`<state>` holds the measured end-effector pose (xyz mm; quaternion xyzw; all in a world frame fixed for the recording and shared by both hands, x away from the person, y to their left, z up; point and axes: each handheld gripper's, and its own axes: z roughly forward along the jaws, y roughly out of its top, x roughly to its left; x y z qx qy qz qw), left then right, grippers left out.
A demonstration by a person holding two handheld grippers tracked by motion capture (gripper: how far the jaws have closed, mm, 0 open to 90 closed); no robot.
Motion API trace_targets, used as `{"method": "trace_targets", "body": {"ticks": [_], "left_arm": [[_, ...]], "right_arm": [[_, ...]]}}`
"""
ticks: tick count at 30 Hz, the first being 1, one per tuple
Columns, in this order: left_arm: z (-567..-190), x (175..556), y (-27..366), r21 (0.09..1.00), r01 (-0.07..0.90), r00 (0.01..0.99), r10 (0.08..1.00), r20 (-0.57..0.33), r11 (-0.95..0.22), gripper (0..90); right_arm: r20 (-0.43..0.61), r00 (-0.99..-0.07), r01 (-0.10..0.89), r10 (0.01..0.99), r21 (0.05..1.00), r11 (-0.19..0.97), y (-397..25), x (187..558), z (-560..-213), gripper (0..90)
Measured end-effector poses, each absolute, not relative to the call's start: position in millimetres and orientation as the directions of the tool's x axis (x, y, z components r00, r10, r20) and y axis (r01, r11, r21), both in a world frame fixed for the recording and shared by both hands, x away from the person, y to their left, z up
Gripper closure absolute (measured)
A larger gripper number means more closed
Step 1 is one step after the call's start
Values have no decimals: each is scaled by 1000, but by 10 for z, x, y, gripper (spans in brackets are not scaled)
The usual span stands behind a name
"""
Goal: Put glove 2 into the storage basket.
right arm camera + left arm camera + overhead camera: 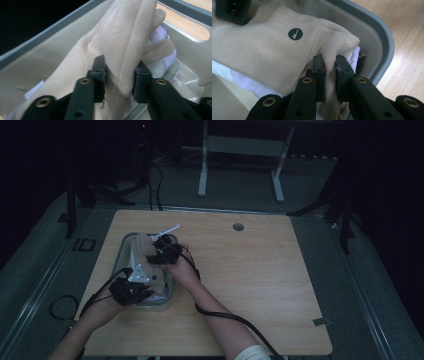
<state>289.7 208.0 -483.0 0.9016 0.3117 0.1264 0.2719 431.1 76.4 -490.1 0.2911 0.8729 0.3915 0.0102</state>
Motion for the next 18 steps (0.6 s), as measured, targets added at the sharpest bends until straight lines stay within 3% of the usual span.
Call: {"method": "trace_targets", "body": {"ticks": [6,10,11,15,18], "left_arm": [[-4873,2899,2084,590,492,774,632,41,-640,795],[-4850,2894,2095,604,495,771,636,25,-624,753],[-4828,2888,2095,612,493,774,633,17,-619,718],[-4719,2874,2080,658,483,766,643,3,-578,420],[-4641,2878,2064,691,482,773,633,-45,-539,262]], "right_arm": [[203,-841,480,502,708,517,696,4315,-4863,510],[197,-836,478,513,723,500,647,4297,-4836,368],[192,-835,474,516,727,496,631,4294,-4819,337],[200,-851,456,487,740,494,544,4275,-4741,205],[206,-853,449,479,758,473,459,4253,-4684,191]]}}
